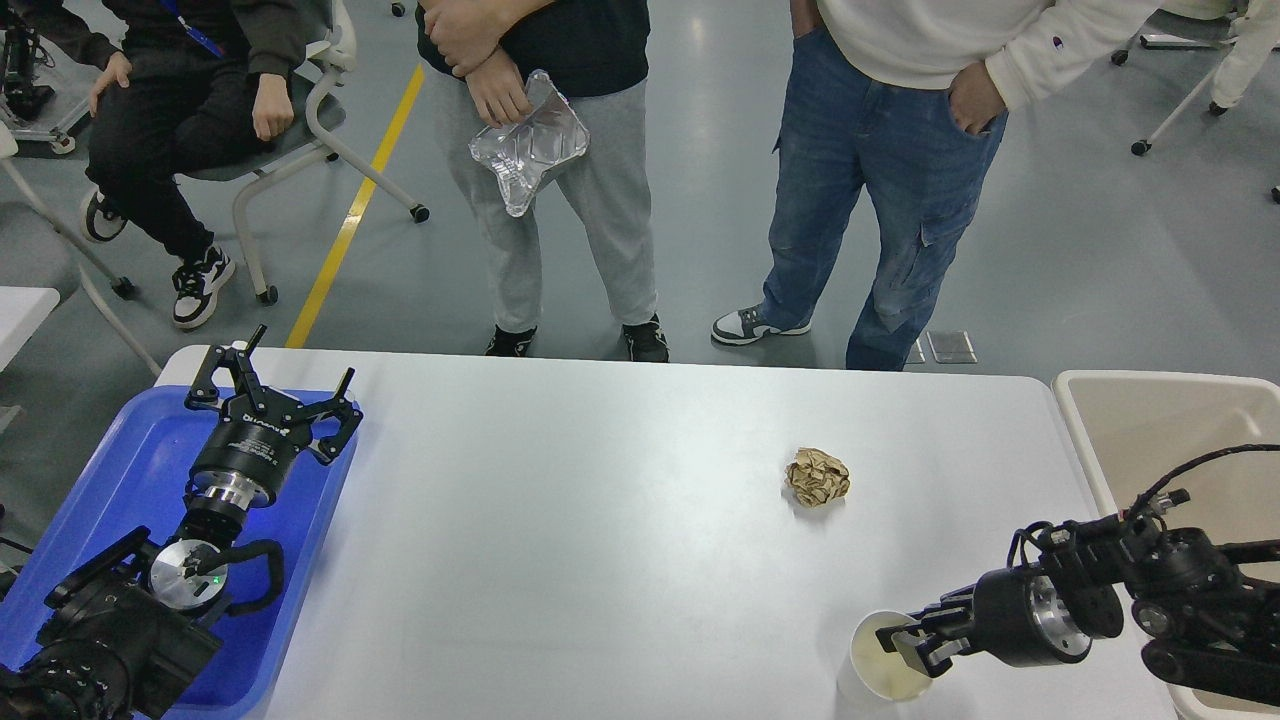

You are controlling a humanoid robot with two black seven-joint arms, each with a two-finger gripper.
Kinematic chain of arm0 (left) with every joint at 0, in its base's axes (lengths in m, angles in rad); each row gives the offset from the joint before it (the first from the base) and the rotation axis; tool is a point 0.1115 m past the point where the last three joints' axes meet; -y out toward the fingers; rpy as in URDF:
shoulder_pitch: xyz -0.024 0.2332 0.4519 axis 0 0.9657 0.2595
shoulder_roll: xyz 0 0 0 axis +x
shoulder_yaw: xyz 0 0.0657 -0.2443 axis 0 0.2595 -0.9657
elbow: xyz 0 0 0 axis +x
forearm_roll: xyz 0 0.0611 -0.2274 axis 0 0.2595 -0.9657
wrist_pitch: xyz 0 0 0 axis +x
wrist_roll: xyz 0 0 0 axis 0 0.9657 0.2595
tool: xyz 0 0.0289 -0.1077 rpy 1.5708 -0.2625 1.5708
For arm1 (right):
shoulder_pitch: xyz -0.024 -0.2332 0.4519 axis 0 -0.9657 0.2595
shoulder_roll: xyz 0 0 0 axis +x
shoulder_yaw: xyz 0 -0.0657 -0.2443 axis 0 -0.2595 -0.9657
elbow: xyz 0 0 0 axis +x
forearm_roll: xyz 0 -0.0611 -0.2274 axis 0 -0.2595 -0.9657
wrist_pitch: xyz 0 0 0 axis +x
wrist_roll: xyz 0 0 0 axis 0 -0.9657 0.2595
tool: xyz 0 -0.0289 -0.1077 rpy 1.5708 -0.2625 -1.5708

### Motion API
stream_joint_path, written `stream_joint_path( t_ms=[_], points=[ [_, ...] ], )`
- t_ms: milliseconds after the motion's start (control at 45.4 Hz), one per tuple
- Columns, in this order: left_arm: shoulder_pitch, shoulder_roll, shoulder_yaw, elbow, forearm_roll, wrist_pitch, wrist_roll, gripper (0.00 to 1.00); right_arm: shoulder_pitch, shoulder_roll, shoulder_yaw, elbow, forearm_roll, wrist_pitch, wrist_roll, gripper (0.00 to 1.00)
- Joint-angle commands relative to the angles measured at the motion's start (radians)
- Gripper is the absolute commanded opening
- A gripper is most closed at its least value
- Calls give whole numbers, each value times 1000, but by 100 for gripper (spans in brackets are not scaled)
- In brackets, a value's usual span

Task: Tidy desktop
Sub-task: 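Close the right gripper on the rim of the white paper cup, then lift the cup with the right gripper and carry it over the beige bin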

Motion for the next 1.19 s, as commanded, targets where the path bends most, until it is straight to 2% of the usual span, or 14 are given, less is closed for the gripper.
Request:
stream_joint_path(
  t_ms=[0,419,948,1169],
  points=[
    [0,0,0,1,1,0,0,100,4,-3,-2,-15,-13,0,-4,0],
    [0,0,0,0,1,0,0,100,62,-15,-1,-2,1,20,2,0],
    [0,0,0,1,1,0,0,100,476,-195,11,116,168,277,2,0],
    [0,0,0,0,1,0,0,100,577,-253,19,155,182,388,5,0]
  ],
)
